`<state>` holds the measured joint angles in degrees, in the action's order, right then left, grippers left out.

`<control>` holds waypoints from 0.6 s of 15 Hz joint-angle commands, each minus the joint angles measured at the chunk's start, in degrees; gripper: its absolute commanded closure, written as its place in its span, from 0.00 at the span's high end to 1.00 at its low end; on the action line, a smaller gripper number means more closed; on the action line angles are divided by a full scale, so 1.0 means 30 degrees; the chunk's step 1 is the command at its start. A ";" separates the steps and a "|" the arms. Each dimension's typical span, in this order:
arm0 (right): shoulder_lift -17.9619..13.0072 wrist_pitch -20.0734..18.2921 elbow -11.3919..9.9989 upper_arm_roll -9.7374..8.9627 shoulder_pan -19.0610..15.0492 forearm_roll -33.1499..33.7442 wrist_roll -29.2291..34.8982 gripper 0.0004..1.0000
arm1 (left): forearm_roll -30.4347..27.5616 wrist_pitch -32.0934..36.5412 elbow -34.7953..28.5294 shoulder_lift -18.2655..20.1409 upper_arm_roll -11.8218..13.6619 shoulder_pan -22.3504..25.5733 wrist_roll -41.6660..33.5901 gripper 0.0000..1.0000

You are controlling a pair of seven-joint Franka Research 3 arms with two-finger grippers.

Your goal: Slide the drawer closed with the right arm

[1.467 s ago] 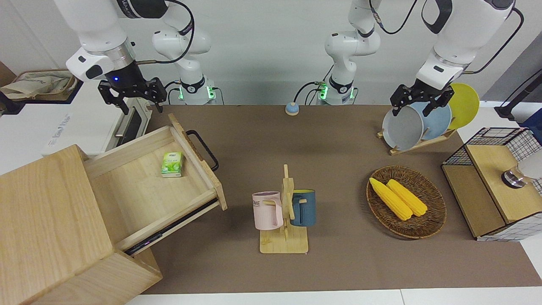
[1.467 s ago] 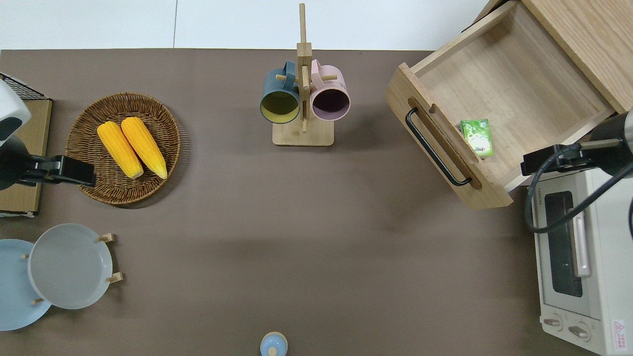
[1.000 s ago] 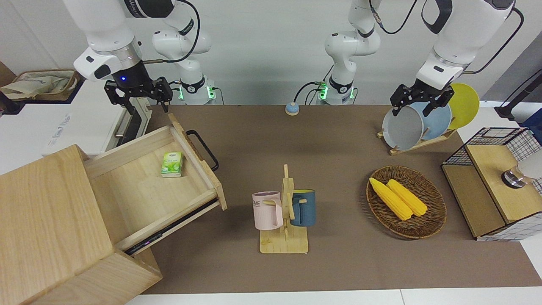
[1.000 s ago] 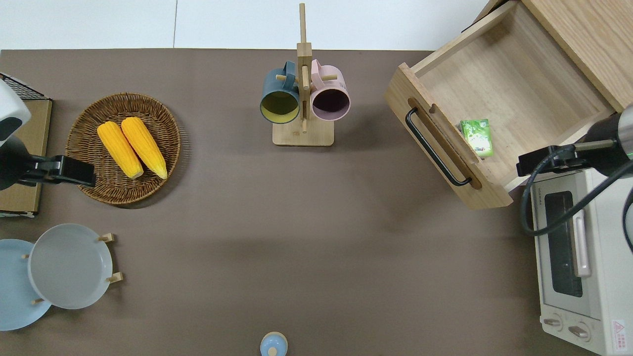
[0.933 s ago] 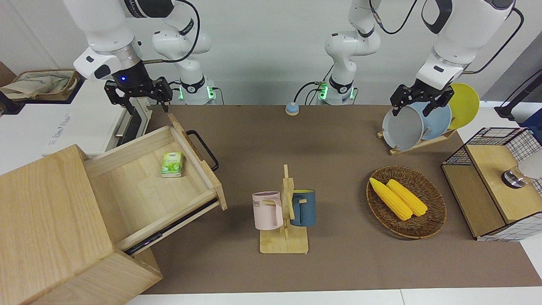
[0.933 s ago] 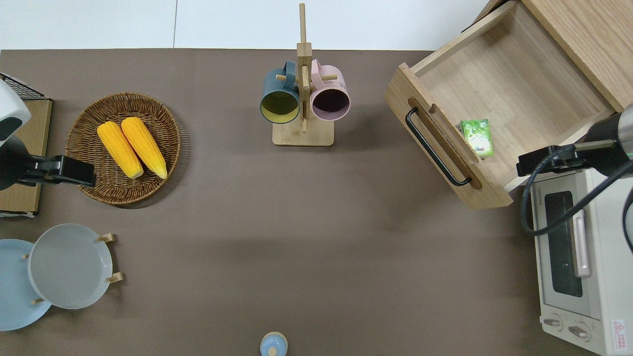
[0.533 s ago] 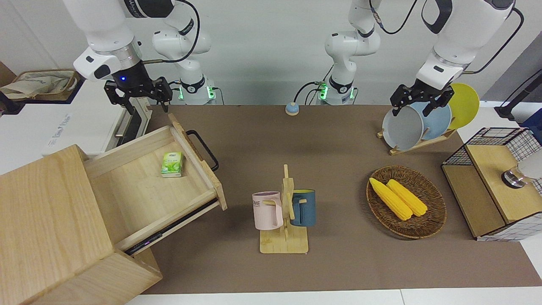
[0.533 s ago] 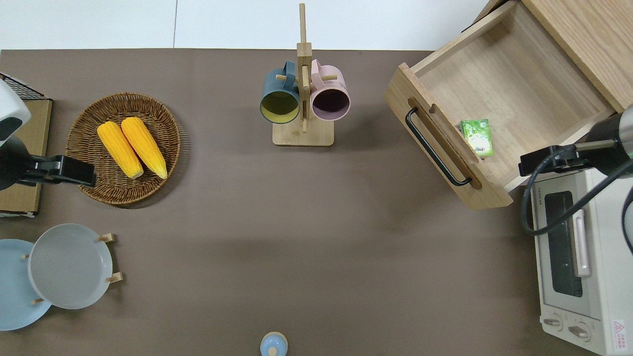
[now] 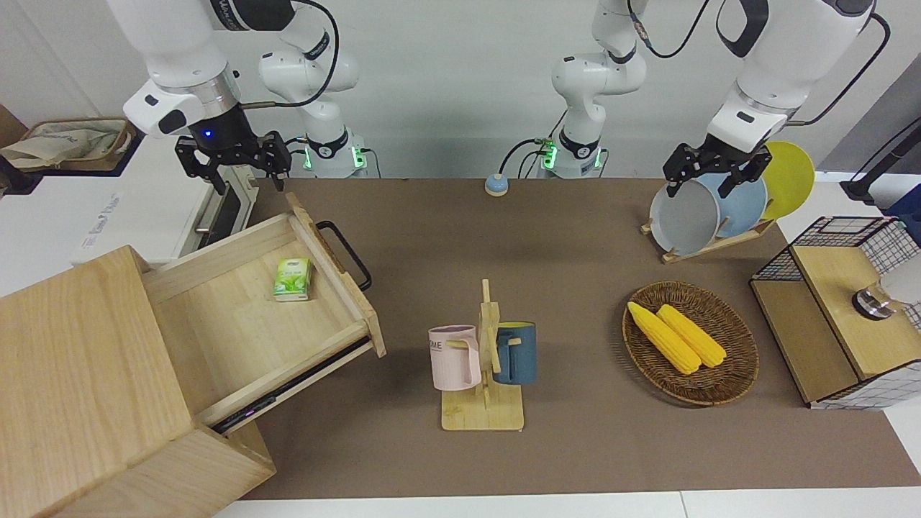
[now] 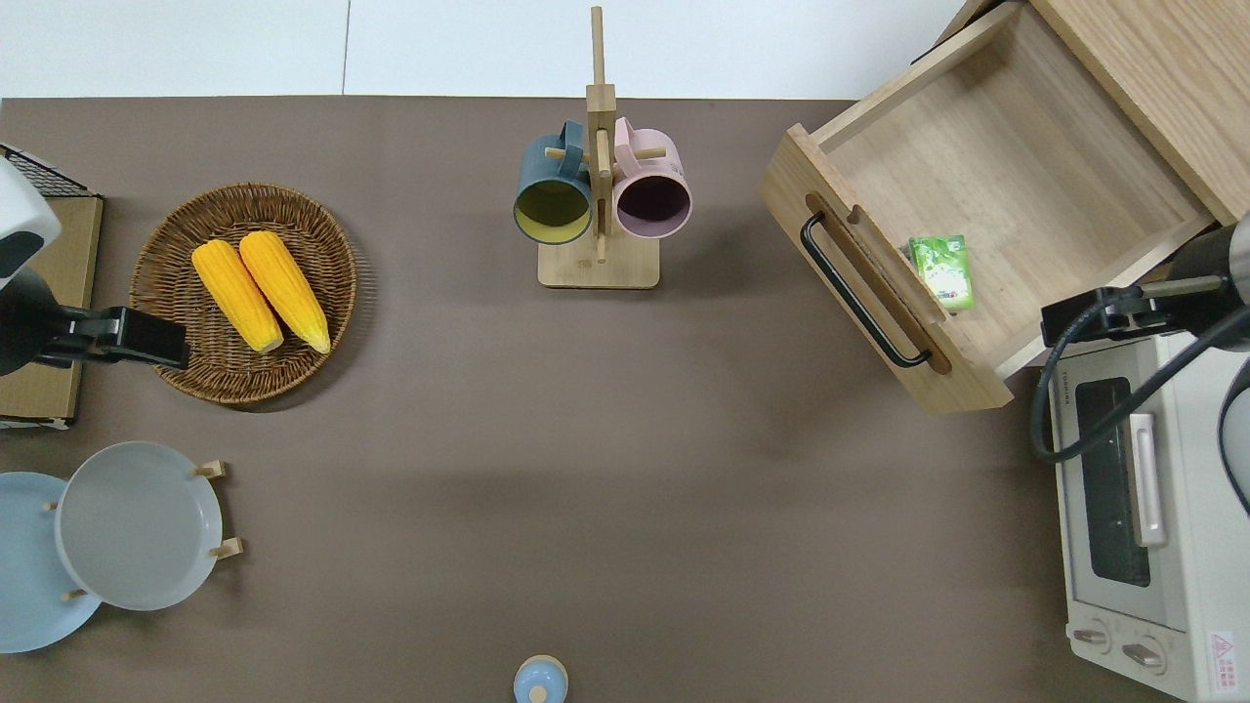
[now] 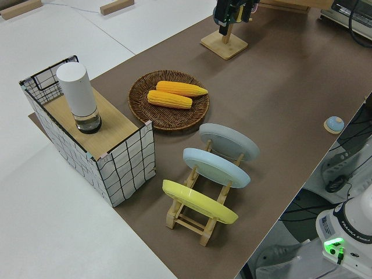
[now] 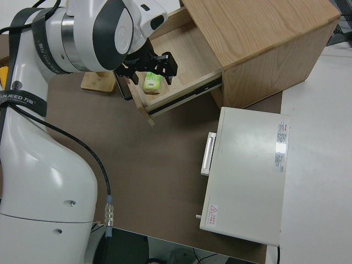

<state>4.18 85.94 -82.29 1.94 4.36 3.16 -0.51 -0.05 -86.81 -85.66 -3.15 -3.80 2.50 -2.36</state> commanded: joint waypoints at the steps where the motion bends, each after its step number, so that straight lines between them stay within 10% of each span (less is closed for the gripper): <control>1: -0.0104 0.0036 0.0067 -0.0032 -0.0047 0.0088 0.0141 0.34 | 0.0340 0.0343 0.0194 0.0084 0.0006 -0.0130 0.0200 0.99; 3: -0.0133 0.0036 0.0154 -0.0061 -0.0047 0.0059 0.0112 0.00 | 0.0340 0.0343 0.0194 0.0083 0.0006 -0.0130 0.0200 1.00; 9: -0.0104 0.0036 0.0184 -0.0149 -0.0018 0.0029 0.0141 0.00 | 0.0340 0.0343 0.0194 0.0055 0.0006 -0.0130 0.0200 0.99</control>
<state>4.16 85.94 -81.78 1.83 4.36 3.19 -0.51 -0.05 -86.81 -85.66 -3.15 -3.80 2.50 -2.36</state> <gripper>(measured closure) 0.903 0.004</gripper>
